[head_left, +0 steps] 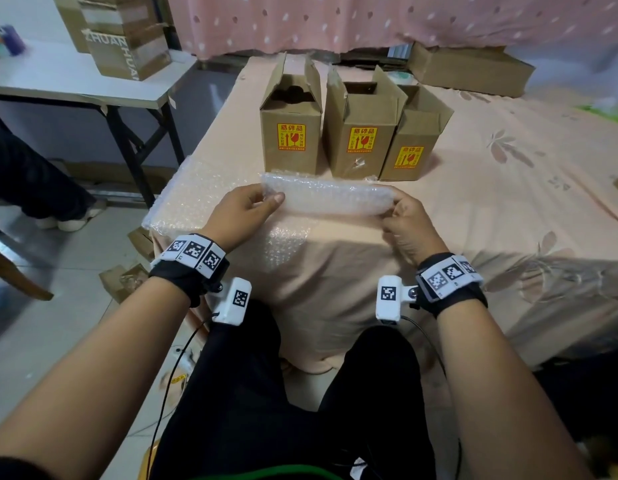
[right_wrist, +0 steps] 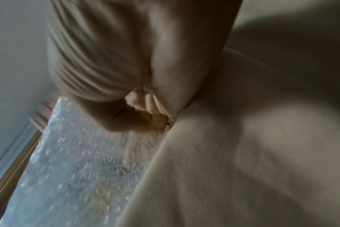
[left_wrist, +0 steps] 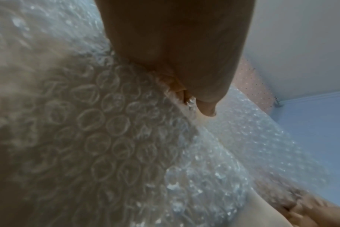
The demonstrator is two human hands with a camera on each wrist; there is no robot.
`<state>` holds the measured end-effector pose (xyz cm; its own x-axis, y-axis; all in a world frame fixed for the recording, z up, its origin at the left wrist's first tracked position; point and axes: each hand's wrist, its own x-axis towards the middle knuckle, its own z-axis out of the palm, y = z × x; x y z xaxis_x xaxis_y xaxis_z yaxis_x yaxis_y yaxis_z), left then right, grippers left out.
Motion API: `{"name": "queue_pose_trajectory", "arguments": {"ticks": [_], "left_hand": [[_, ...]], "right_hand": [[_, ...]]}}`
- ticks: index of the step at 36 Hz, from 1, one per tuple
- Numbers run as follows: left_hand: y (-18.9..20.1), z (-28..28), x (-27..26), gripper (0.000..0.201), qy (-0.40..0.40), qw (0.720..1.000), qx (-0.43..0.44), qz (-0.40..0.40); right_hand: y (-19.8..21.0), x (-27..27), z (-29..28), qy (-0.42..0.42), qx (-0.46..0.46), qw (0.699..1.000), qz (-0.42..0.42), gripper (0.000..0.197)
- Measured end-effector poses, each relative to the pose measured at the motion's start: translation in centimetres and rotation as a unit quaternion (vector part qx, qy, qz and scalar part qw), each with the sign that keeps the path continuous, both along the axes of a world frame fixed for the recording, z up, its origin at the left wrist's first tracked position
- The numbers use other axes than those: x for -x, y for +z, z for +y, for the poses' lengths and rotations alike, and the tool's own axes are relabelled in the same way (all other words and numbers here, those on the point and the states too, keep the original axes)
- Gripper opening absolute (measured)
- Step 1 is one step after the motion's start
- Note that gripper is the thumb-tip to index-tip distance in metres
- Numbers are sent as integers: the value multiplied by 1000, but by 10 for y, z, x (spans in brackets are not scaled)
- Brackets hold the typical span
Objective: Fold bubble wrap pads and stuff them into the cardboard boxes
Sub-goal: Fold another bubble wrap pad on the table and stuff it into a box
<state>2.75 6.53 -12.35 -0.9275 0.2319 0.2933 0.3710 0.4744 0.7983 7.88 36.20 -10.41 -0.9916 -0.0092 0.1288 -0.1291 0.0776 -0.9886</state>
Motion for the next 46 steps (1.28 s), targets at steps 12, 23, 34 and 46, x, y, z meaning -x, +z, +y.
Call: {"name": "queue_pose_trajectory", "arguments": {"ticks": [12, 23, 34, 46], "left_hand": [[8, 7, 0, 52, 47, 999, -2, -20], [7, 4, 0, 39, 24, 997, -45, -56], [8, 16, 13, 47, 132, 988, -43, -68], [10, 30, 11, 26, 211, 976, 21, -40]], "right_hand": [[-7, 7, -6, -142, -63, 986, 66, 16], [-18, 21, -18, -286, -169, 942, 48, 18], [-16, 19, -25, -270, -179, 944, 62, 42], [-10, 28, -35, -308, -219, 925, 36, 36]]}}
